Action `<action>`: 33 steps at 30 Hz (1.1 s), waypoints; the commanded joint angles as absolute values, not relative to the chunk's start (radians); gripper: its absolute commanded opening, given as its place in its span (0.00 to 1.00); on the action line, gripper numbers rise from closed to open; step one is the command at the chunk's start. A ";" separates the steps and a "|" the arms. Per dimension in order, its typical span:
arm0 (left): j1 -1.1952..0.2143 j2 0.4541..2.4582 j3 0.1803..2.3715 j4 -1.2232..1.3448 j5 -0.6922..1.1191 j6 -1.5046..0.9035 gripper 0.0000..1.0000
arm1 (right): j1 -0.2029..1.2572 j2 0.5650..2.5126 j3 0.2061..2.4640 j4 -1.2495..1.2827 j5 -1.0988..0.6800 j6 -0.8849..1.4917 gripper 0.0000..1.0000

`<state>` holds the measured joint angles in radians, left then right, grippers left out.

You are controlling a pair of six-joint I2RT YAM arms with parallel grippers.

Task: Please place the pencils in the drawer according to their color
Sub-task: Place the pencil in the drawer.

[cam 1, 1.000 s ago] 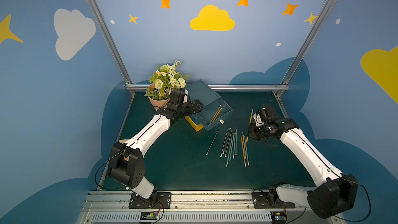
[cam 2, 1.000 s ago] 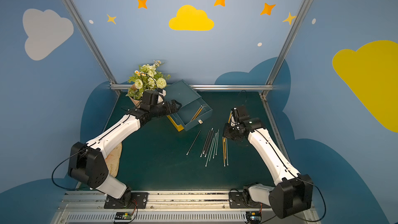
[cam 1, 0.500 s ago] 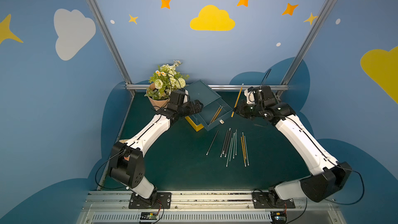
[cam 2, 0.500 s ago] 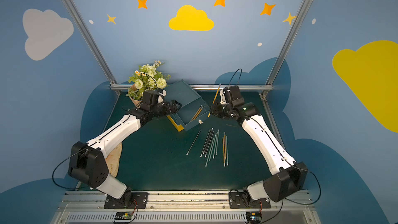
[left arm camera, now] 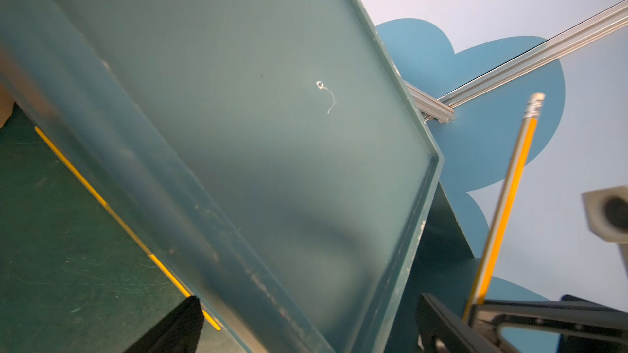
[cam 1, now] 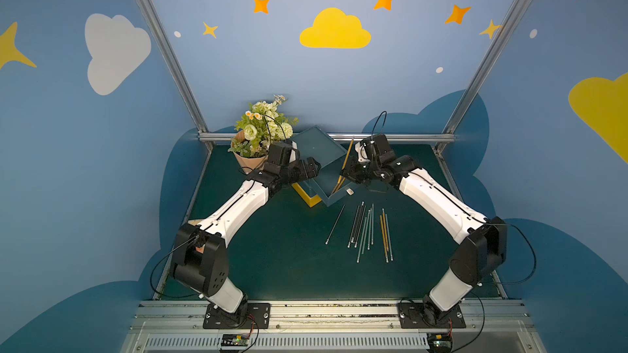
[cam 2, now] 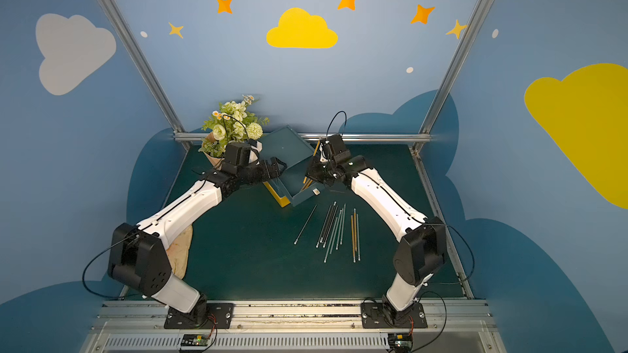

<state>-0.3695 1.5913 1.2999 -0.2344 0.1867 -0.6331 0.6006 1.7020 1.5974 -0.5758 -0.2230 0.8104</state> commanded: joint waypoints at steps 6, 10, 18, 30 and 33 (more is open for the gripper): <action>-0.372 1.593 1.326 -0.226 0.190 -0.625 1.00 | 0.661 1.736 1.622 -0.548 -0.225 0.845 0.00; -0.373 1.592 1.322 -0.224 0.189 -0.625 1.00 | 0.674 1.737 1.609 -0.549 -0.229 0.851 0.00; -0.372 1.594 1.317 -0.218 0.192 -0.630 1.00 | 0.683 1.711 1.600 -0.550 -0.232 0.858 0.25; -0.372 1.589 1.315 -0.218 0.193 -0.630 1.00 | 0.663 1.582 1.592 -0.606 -0.196 0.798 0.33; -0.371 1.588 1.313 -0.218 0.194 -0.630 1.00 | 0.651 1.497 1.526 -0.631 -0.159 0.752 0.35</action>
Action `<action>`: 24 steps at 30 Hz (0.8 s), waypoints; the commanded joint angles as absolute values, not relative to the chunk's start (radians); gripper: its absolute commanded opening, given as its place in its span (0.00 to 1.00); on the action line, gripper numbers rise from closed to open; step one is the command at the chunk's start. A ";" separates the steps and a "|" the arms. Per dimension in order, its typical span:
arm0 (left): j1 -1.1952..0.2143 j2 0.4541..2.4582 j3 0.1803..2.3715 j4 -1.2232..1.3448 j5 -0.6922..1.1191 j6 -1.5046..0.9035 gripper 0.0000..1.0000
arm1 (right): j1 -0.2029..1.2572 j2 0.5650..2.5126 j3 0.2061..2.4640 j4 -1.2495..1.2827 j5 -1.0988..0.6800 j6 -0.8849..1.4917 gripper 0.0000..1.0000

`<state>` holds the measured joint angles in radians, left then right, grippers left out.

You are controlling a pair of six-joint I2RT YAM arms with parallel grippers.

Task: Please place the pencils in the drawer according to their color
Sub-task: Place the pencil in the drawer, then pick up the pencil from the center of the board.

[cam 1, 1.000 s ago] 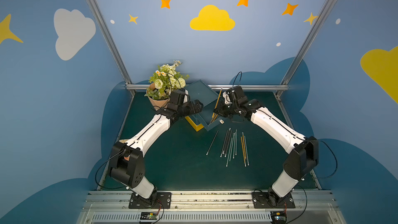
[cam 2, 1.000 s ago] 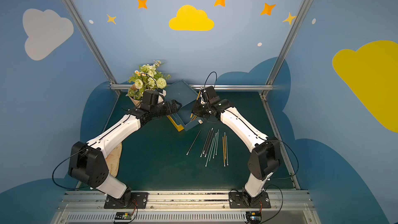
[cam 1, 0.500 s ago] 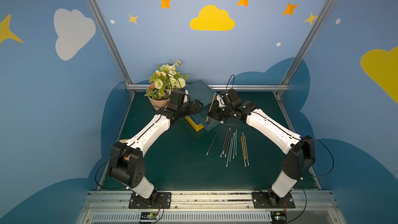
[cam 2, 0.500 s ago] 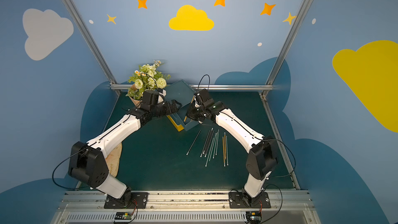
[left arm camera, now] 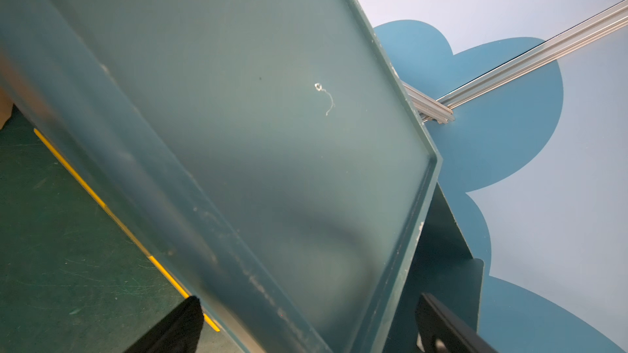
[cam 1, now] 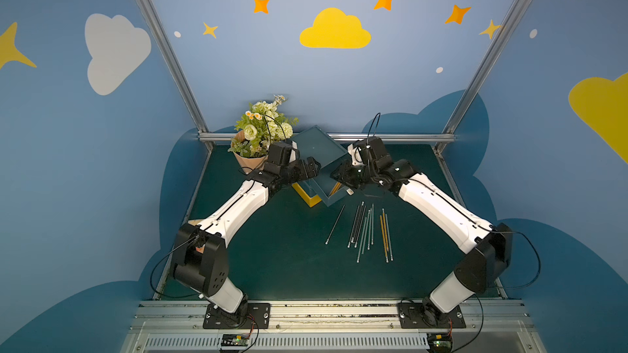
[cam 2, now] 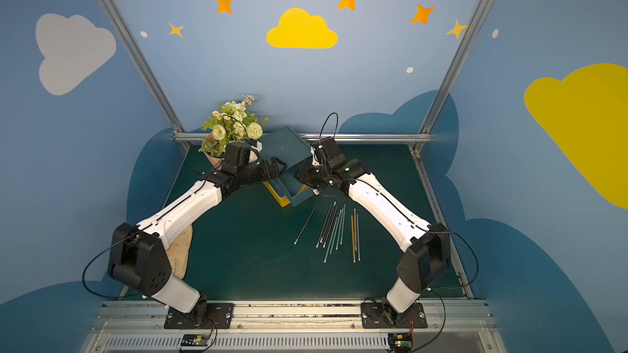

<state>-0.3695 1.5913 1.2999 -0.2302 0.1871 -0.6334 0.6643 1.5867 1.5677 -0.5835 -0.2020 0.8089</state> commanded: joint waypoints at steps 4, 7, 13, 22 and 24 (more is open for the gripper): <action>-0.371 1.589 1.310 -0.212 0.198 -0.632 1.00 | 0.625 1.365 1.379 -0.665 -0.090 0.705 0.39; -0.371 1.588 1.308 -0.208 0.199 -0.633 1.00 | 0.597 1.288 1.263 -0.713 -0.046 0.672 0.39; -0.372 1.590 1.307 -0.207 0.203 -0.634 1.00 | 0.560 1.220 1.038 -0.776 -0.009 0.610 0.40; -0.372 1.591 1.311 -0.219 0.203 -0.626 1.00 | 0.547 1.327 0.900 -0.833 -0.015 0.604 0.40; -0.371 1.593 1.312 -0.222 0.204 -0.625 1.00 | 0.543 1.391 0.915 -0.848 -0.031 0.567 0.40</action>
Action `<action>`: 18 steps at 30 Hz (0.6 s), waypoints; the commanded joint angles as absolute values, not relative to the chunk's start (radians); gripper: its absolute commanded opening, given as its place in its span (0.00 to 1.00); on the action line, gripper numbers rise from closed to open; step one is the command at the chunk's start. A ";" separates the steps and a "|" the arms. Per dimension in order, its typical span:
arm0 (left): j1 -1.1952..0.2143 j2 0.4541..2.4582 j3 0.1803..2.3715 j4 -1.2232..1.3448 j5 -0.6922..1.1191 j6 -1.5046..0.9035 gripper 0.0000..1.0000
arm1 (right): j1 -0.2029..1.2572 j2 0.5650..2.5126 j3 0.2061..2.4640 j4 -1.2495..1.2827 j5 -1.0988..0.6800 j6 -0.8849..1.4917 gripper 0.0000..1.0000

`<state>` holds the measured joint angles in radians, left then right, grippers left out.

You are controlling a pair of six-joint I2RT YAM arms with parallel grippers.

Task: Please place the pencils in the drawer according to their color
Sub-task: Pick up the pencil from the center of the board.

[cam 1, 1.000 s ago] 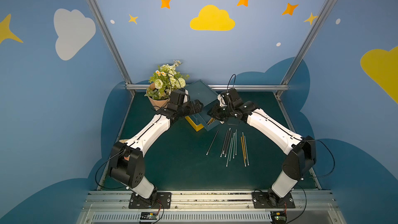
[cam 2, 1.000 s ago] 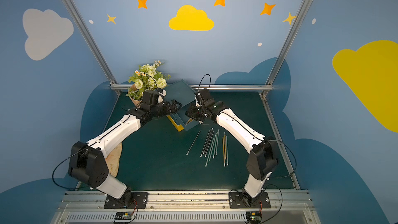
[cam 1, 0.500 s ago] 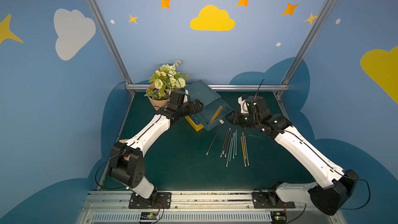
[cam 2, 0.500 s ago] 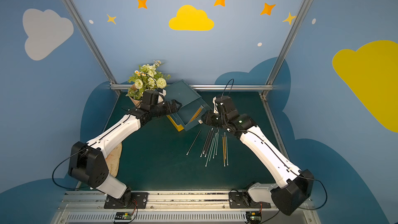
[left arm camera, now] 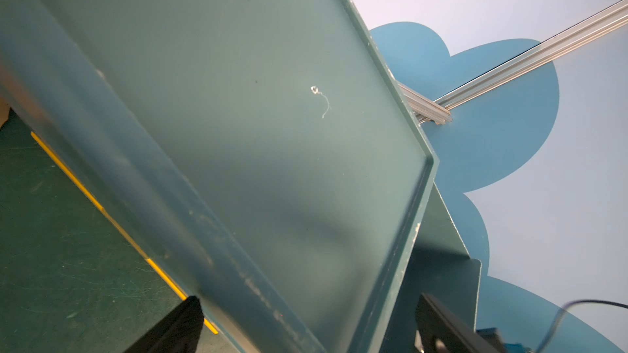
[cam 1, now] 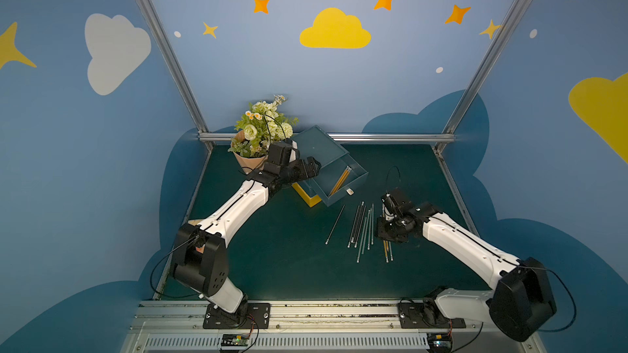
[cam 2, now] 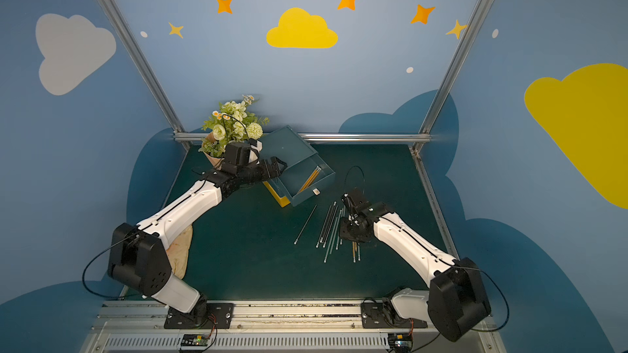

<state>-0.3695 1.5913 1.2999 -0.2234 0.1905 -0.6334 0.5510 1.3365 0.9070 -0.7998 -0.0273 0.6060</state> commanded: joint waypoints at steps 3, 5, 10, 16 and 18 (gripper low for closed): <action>-0.372 1.593 1.313 -0.227 0.202 -0.624 1.00 | 0.542 1.485 0.940 -0.856 -0.043 0.529 0.39; -0.371 1.591 1.312 -0.230 0.200 -0.623 1.00 | 0.540 1.523 0.945 -0.846 -0.041 0.523 0.38; -0.373 1.588 1.315 -0.233 0.198 -0.619 1.00 | 0.521 1.563 0.956 -0.828 -0.032 0.515 0.37; -0.371 1.595 1.316 -0.233 0.201 -0.619 1.00 | 0.495 1.578 0.962 -0.822 -0.023 0.500 0.37; -0.372 1.599 1.316 -0.232 0.202 -0.621 1.00 | 0.485 1.585 0.964 -0.818 -0.023 0.493 0.36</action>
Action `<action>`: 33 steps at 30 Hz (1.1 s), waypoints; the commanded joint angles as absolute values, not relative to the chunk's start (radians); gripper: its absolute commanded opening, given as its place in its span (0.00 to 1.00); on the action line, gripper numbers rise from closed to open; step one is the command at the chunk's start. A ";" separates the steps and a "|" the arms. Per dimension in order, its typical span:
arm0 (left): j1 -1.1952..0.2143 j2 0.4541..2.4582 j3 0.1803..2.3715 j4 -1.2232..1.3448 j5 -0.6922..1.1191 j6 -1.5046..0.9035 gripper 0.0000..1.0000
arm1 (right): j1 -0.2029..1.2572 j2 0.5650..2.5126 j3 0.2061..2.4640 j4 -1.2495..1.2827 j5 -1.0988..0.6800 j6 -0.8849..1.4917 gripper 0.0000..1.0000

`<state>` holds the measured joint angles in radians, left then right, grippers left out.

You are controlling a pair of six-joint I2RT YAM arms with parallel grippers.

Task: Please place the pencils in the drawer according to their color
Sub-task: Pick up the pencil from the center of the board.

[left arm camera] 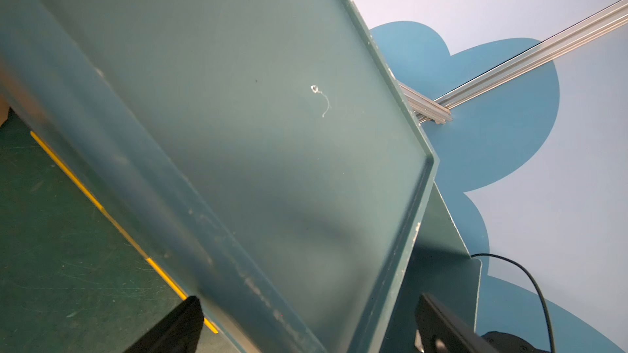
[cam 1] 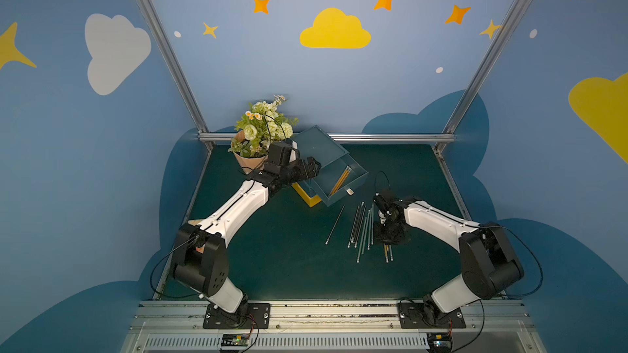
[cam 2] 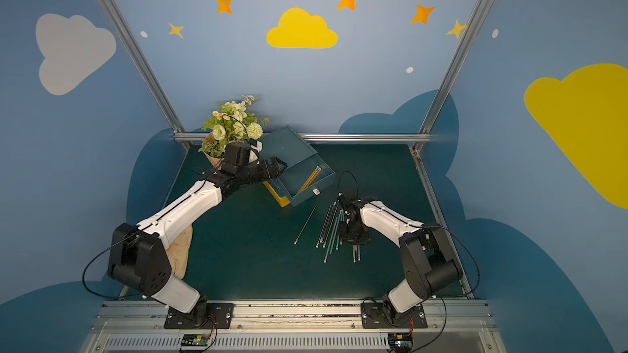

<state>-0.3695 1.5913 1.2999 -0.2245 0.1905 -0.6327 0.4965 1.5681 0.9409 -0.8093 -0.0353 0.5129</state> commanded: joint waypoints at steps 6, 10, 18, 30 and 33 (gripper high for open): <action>-0.371 1.602 1.318 -0.230 0.203 -0.622 1.00 | 0.462 1.613 0.969 -0.803 -0.023 0.479 0.36; -0.371 1.604 1.317 -0.230 0.203 -0.623 1.00 | 0.451 1.643 0.974 -0.790 -0.032 0.471 0.35; -0.371 1.604 1.317 -0.230 0.200 -0.626 1.00 | 0.446 1.691 0.981 -0.775 -0.051 0.462 0.32; -0.371 1.605 1.316 -0.228 0.201 -0.630 1.00 | 0.447 1.705 0.976 -0.782 -0.055 0.464 0.05; -0.371 1.605 1.315 -0.229 0.202 -0.630 1.00 | 0.446 1.683 0.979 -0.793 -0.059 0.466 0.00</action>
<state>-0.3695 1.5913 1.2999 -0.2241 0.1909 -0.6331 0.4446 1.6890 0.9695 -0.7872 -0.0460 0.4660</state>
